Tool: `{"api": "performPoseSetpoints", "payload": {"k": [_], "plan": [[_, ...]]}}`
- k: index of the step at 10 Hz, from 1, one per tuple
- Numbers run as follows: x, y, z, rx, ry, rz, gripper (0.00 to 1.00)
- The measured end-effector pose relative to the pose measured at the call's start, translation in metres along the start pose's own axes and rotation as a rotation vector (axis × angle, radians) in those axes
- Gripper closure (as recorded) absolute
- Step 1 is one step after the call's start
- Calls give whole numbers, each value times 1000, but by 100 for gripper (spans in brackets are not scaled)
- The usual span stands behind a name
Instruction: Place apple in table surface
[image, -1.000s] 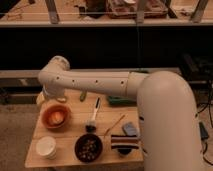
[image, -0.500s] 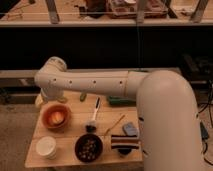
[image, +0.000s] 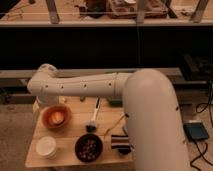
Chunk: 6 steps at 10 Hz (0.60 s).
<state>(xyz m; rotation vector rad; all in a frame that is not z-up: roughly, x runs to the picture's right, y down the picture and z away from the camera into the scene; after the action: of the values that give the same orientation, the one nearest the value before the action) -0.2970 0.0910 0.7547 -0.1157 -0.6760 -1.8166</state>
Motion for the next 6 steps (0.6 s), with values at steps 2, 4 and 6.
{"api": "performPoseSetpoints", "payload": {"k": [2, 4, 6], "plan": [[0, 0, 18, -24, -38, -2, 20], [-1, 3, 42, -43, -85, 0, 20], [-1, 5, 59, -47, -108, 12, 20]]}}
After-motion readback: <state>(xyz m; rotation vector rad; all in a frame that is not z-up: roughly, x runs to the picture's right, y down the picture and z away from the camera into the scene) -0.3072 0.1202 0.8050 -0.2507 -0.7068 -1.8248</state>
